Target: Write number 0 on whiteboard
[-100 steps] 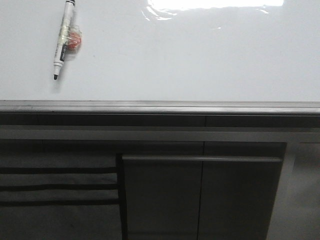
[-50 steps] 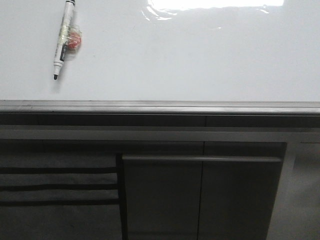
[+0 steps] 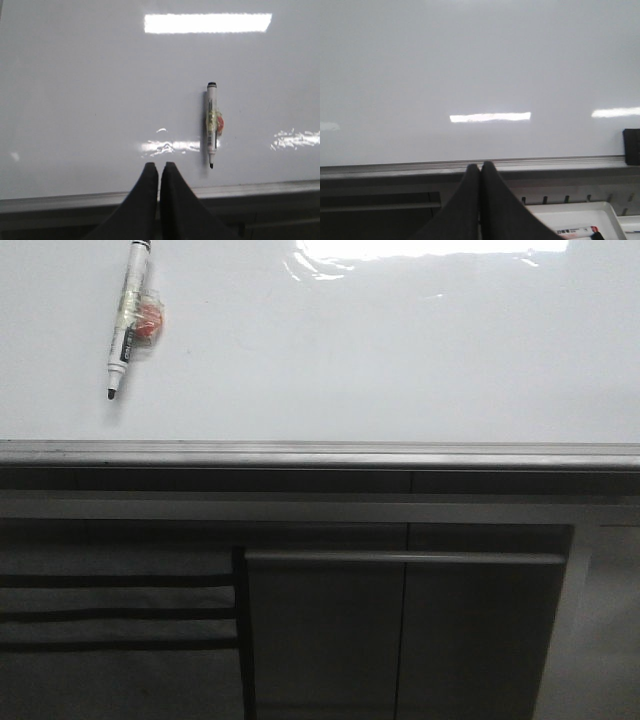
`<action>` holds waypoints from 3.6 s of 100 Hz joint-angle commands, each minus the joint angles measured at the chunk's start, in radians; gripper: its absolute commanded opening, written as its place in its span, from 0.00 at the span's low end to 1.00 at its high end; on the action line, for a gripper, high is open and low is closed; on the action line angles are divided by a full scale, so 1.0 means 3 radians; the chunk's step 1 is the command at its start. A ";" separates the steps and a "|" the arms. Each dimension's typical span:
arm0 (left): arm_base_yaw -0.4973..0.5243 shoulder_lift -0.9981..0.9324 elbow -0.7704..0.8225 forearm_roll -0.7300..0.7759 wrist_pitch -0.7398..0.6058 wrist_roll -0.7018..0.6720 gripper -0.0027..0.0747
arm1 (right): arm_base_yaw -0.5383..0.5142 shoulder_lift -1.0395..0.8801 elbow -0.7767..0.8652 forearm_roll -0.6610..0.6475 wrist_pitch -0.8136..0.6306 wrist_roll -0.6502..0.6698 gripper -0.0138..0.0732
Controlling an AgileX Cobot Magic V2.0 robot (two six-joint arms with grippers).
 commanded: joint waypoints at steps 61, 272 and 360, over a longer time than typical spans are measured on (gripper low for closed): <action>-0.0048 0.1372 -0.0749 -0.0067 -0.0012 0.0006 0.13 | -0.0020 0.1273 -0.0931 0.0293 0.0421 -0.0346 0.10; -0.0993 0.4055 -0.2267 0.0483 0.0606 0.0635 0.02 | -0.0013 0.1918 -0.1147 0.2301 0.1099 -0.2316 0.39; -0.2507 0.3883 -0.2949 -0.0129 0.2127 0.1930 0.02 | 0.1968 0.3817 -0.2741 0.2081 0.1804 -0.3733 0.51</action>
